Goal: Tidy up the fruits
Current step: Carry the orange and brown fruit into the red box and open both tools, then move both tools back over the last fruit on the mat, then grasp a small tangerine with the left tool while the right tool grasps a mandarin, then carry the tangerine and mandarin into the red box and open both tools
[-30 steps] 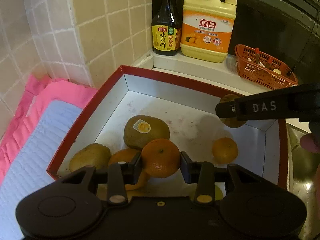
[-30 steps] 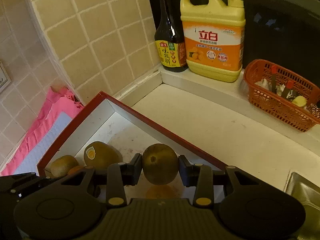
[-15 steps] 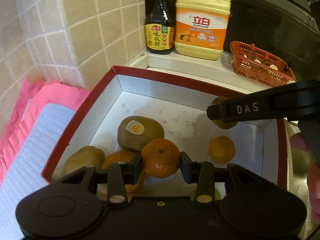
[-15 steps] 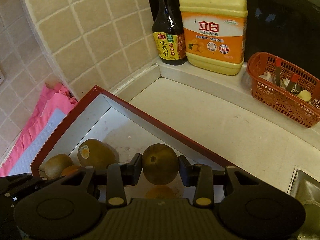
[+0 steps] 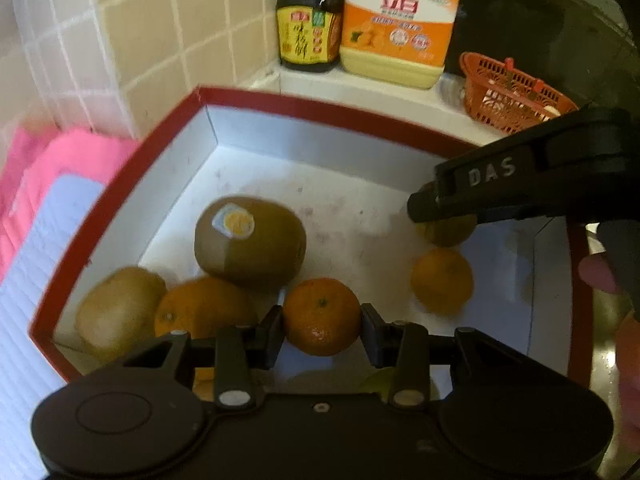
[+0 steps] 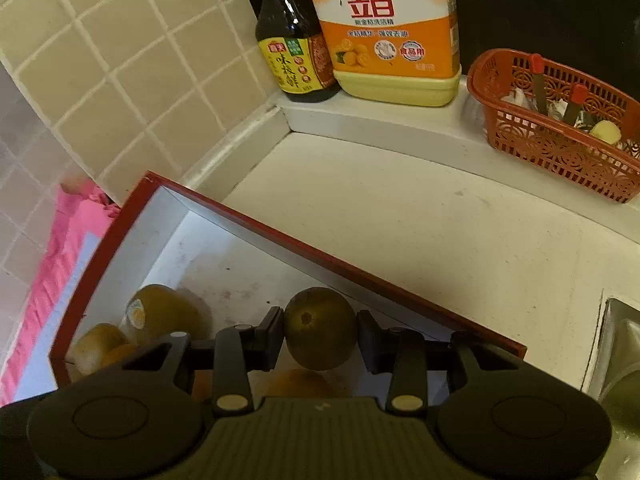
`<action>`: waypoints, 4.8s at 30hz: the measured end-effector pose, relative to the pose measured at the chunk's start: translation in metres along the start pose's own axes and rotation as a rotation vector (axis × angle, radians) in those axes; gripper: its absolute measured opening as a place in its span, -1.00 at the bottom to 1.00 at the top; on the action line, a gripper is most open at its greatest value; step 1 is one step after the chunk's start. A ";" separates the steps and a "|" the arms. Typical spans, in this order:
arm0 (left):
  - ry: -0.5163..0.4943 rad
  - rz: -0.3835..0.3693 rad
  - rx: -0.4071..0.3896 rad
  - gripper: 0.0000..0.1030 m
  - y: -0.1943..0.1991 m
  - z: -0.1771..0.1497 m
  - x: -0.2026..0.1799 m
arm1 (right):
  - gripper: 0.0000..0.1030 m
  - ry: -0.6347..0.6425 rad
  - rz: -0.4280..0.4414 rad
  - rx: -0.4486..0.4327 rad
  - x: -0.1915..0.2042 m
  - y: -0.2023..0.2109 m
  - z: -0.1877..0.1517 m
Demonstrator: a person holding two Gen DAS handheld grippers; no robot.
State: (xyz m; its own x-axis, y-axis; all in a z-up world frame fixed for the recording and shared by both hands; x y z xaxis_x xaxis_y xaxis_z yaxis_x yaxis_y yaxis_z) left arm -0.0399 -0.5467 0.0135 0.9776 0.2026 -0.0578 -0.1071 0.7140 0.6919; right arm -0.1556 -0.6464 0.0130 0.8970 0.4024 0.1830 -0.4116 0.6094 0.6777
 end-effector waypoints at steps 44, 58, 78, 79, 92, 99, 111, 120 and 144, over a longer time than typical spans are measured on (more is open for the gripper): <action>0.620 0.797 -0.239 0.56 0.356 -0.243 0.196 | 0.59 0.440 0.534 0.143 0.229 0.140 -0.140; 0.744 0.683 -0.323 0.55 0.375 -0.281 0.254 | 0.72 0.675 0.635 0.122 0.283 0.157 -0.216; 0.620 0.594 -0.193 0.40 0.281 -0.277 0.333 | 0.59 0.856 0.598 0.065 0.326 0.162 -0.267; 0.620 0.578 -0.196 0.40 0.280 -0.277 0.333 | 0.55 0.861 0.600 0.074 0.328 0.162 -0.269; 0.562 0.568 -0.191 0.38 0.270 -0.276 0.331 | 0.07 0.862 0.579 0.131 0.338 0.146 -0.283; 0.537 0.598 -0.197 0.37 0.267 -0.278 0.329 | 0.08 0.832 0.576 0.173 0.337 0.138 -0.282; 0.584 0.684 -0.214 -0.50 0.286 -0.277 0.329 | -0.19 0.793 0.540 0.152 0.335 0.143 -0.279; 0.519 0.698 -0.292 -0.50 0.320 -0.251 0.267 | -0.19 0.729 0.604 0.098 0.316 0.172 -0.252; 0.208 0.497 -0.520 -0.49 0.302 -0.072 0.113 | -0.19 0.510 0.264 -0.197 0.158 0.177 -0.068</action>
State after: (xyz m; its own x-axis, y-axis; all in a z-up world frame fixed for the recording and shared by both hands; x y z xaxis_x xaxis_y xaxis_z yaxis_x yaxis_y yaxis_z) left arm 0.0250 -0.2603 0.1643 0.7427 0.6696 0.0023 -0.6495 0.7196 0.2455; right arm -0.0974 -0.4280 0.1132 0.5900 0.8043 -0.0703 -0.6757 0.5395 0.5024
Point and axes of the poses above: each gripper's, at about its wrist camera, not at the fingertips, and y roughly against the way its jaws point, x to its left, z to its top, the point moved 4 cm from there along -y, roughly the way its jaws point, and after that the axes turned 12 degrees about -x, right-handed, at the moved point
